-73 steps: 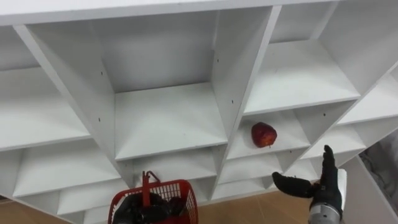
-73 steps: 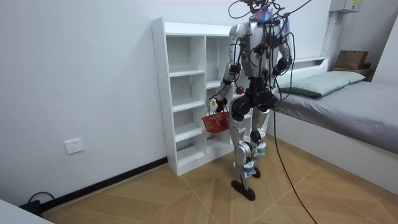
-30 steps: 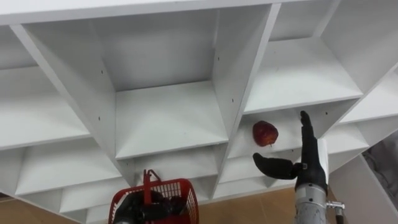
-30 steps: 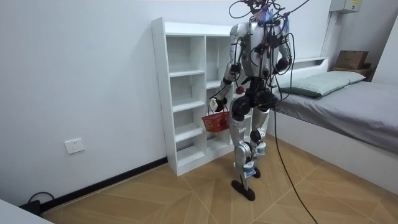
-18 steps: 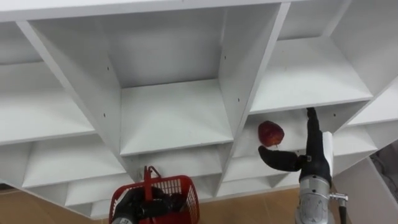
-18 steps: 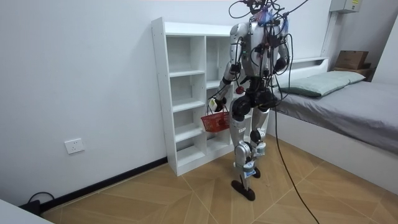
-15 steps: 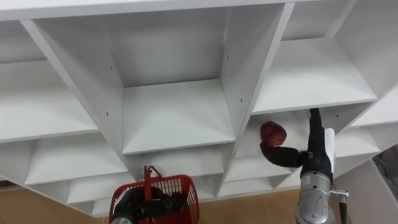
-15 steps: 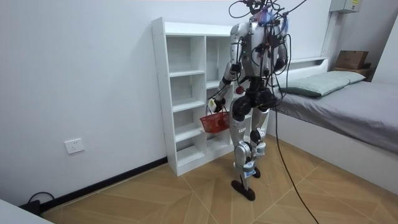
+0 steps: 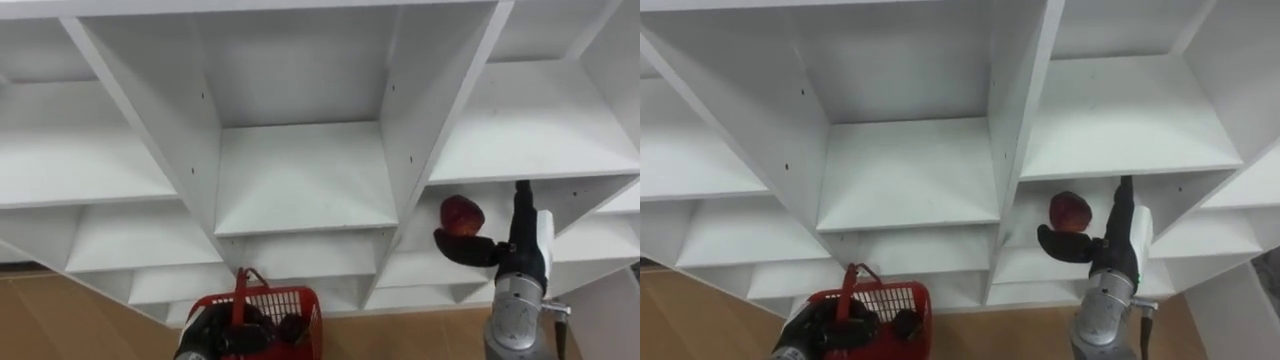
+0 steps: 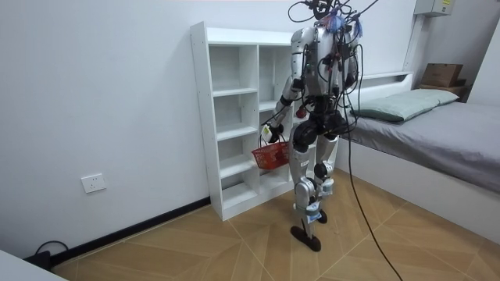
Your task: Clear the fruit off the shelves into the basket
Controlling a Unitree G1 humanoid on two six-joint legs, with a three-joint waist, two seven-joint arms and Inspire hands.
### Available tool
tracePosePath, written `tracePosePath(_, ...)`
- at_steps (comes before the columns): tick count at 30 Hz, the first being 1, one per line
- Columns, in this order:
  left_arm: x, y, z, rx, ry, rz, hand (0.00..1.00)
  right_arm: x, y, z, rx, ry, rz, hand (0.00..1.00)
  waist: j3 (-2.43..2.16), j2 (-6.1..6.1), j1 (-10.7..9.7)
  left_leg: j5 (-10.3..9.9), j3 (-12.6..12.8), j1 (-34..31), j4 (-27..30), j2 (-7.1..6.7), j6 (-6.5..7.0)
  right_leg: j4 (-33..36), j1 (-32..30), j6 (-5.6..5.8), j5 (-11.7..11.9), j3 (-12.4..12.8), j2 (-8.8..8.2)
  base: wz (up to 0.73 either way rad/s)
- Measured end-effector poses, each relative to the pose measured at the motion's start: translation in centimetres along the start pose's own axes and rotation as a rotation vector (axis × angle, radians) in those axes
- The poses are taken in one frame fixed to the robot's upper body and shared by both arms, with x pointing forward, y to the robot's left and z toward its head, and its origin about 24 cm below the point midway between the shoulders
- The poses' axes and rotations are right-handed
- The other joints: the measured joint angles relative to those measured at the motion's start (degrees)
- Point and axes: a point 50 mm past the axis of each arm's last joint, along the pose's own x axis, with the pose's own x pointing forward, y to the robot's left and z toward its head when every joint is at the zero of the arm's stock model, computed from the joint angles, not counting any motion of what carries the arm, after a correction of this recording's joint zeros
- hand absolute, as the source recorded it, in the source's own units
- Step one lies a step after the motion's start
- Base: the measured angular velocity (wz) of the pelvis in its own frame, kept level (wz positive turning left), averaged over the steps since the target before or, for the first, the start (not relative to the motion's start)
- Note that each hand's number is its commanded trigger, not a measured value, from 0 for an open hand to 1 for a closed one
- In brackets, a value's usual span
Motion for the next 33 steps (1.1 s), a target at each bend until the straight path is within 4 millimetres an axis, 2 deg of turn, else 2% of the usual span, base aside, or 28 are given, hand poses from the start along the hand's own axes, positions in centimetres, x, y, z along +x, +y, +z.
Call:
tracePosePath(5,0.0,0.1,-0.3,0.016,0.013,-0.017,1.0,1.3,0.2,0.6,-0.009,-0.016,-0.01,0.0,-0.01,0.0,0.13,0.03,-0.04,-0.86,0.31,0.05,-0.04,0.21,-0.7,-0.14,-0.13,-0.43,-0.18,0.04)
tracePosePath(13,0.0,0.1,-0.2,0.04,0.011,-0.044,1.0,1.7,0.1,0.2,-0.028,-0.002,-0.017,0.0,0.0,-0.02,0.26,0.04,-0.11,-1.13,0.44,-0.02,-0.02,0.22,-0.74,-0.07,-0.23,-1.67,-0.75,0.06)
tracePosePath(18,0.2,0.1,0.2,0.043,0.003,-0.045,1.0,1.8,0.1,-0.4,-0.043,0.021,0.0,0.0,-0.01,0.0,1.38,0.04,-0.14,-1.18,0.5,0.06,-0.03,0.19,-0.71,-0.09,-0.23,-1.77,-0.86,0.0)
tracePosePath(23,0.2,0.2,0.1,0.043,0.006,-0.043,1.0,2.1,0.1,-1.2,-0.037,0.075,0.003,0.0,-0.02,0.08,1.48,0.05,-0.71,-1.36,0.52,0.0,-0.03,0.11,-0.61,-0.08,-0.23,-2.13,-0.96,0.05)
tracePosePath(29,0.1,0.2,-0.3,0.046,0.024,-0.056,1.0,2.5,-0.2,-1.8,-0.045,0.121,-0.005,0.0,-0.26,1.02,1.37,0.2,-1.71,-2.48,0.9,-0.16,0.02,0.18,-1.09,-0.04,-0.31,-3.0,-1.51,0.09)
tracePosePath(33,0.1,0.3,-0.8,0.045,0.044,-0.053,1.0,2.6,-0.4,-2.8,-0.058,0.175,-0.011,0.0,-0.26,1.17,1.3,0.51,-2.04,-3.14,0.89,-0.24,0.01,0.19,-1.32,-0.08,-0.35,-4.07,-1.84,0.12)
